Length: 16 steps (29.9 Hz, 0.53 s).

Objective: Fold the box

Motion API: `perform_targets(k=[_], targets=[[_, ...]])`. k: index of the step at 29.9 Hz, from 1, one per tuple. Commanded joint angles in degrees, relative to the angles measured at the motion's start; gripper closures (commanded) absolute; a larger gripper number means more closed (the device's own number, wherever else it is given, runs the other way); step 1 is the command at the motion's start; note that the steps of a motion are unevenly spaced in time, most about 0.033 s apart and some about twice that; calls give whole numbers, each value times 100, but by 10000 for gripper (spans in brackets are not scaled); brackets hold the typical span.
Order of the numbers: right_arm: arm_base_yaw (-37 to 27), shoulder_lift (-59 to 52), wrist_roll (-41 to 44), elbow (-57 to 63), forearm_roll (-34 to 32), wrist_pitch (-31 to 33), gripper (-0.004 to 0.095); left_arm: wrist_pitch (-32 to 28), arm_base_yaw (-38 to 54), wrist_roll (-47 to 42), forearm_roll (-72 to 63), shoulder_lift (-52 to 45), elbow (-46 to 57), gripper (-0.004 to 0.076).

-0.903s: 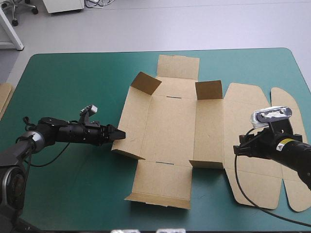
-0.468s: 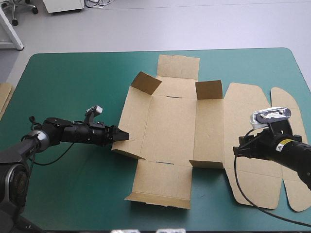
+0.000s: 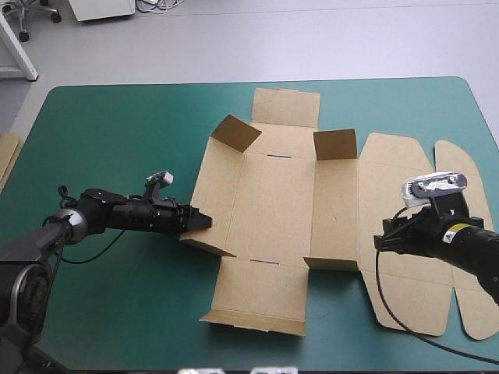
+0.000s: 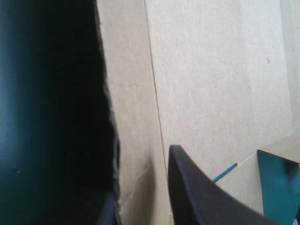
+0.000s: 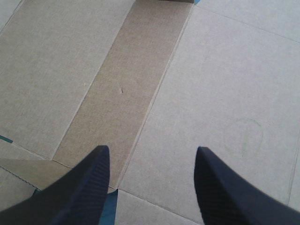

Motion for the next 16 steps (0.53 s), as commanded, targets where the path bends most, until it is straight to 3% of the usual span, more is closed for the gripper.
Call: perform_targets(k=[1,4,9,16], targets=[[-40,-25,-71,-214,62,-304,401,118,-49,-13,-291,-216,-93,625],[-40,-25,-71,-214,62,-304,400,83,-49,-13,-218,-216,-119,732],[-40,-25,-103,-214,62,-304,400,319,-49,-27,14,-216,-335,734],[-40,-25,-117,-214,62,-318,424,1301,-49,-611,1188,-216,-1251,734]])
